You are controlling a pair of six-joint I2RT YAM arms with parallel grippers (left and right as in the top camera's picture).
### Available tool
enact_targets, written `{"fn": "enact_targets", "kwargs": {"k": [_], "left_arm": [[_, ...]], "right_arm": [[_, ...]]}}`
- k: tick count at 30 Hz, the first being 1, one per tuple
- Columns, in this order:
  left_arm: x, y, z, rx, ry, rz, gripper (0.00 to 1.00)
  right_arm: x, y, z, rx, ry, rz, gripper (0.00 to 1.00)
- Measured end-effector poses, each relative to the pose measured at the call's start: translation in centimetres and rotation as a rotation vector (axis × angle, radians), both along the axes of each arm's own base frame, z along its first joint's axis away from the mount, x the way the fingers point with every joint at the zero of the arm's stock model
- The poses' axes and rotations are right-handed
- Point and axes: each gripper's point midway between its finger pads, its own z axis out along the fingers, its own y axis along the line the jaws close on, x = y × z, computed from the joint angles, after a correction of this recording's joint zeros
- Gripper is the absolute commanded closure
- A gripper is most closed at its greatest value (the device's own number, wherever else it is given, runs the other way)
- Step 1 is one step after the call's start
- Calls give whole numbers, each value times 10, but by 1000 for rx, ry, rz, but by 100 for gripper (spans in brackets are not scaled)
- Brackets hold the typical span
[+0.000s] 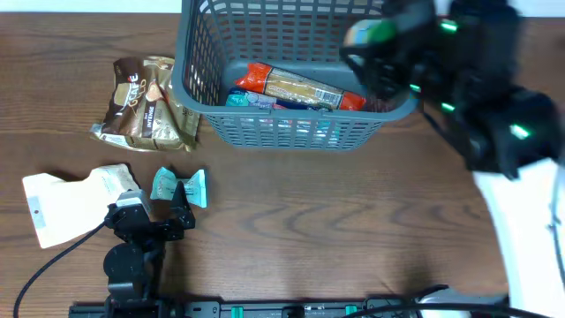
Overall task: Pack container
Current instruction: 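Lift the Knorr jar with the right gripper and place it in the basket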
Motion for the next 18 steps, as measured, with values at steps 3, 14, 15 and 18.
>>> {"fn": "enact_targets", "kwargs": {"k": [3,14,15,18], "left_arm": [[0,0,0,0,0,0,2],[0,0,0,0,0,0,2],[0,0,0,0,0,0,1],[0,0,0,0,0,0,1]], "right_arm": [[26,12,-37,-56,69,-13,99],[81,27,-168,-190,329,-38,99],[83,29,-179,-196,352,-33,99],[86,34,-205,-205,408,-18,99]]}}
